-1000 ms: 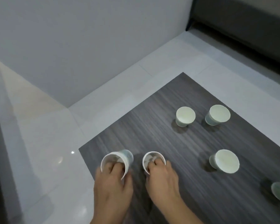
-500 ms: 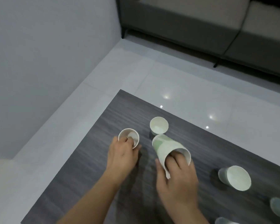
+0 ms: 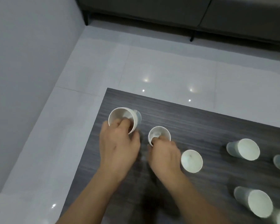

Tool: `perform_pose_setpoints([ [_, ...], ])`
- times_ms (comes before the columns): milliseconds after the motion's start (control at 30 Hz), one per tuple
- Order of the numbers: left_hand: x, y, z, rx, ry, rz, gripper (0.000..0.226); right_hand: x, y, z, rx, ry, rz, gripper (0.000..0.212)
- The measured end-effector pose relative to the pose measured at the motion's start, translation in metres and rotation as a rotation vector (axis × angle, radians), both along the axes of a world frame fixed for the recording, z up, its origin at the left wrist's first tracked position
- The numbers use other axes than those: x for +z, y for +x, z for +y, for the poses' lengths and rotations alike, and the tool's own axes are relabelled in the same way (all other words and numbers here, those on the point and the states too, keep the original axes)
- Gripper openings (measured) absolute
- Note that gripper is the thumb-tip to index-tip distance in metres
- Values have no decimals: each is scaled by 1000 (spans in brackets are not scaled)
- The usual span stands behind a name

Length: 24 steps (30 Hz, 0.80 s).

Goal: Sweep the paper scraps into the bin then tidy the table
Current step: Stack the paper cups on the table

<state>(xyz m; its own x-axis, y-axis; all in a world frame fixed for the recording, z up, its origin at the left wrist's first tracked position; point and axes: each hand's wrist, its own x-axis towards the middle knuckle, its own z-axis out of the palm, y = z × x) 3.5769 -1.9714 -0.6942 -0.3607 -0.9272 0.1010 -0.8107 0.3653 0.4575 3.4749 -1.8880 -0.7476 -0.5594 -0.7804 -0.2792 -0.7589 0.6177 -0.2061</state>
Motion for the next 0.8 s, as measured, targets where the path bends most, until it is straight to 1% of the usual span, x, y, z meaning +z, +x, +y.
perform_pose_setpoints([
  [67,9,-13,5,-79,17,29,14,3,21,25,-21,36,-58,28],
  [133,12,-27,23,-206,55,25,12,6,39,55,-70,72,-119,36],
  [233,5,-46,63,-433,145,2,6,10,53,107,-196,120,-194,37],
  [333,-8,-56,100,-564,204,-71,5,11,62,155,-307,159,-239,38],
  [367,-13,-60,112,-598,205,-97,6,15,61,168,-377,109,-222,34],
  [433,-23,-67,128,-654,187,-132,10,19,54,193,-512,-64,-108,23],
  [500,-33,-75,138,-678,165,-157,10,26,41,216,-616,-308,73,29],
  [533,-38,-79,142,-687,153,-185,13,28,33,226,-653,-394,142,33],
  [633,-51,-88,151,-732,77,-280,16,39,1,249,-729,-540,267,37],
  [700,-55,-93,152,-740,66,-335,22,43,-23,258,-769,-518,280,34],
  [767,-55,-98,151,-742,95,-422,26,40,-47,262,-829,-392,234,27],
  [800,-54,-100,152,-741,106,-456,23,35,-58,263,-851,-295,178,24],
])
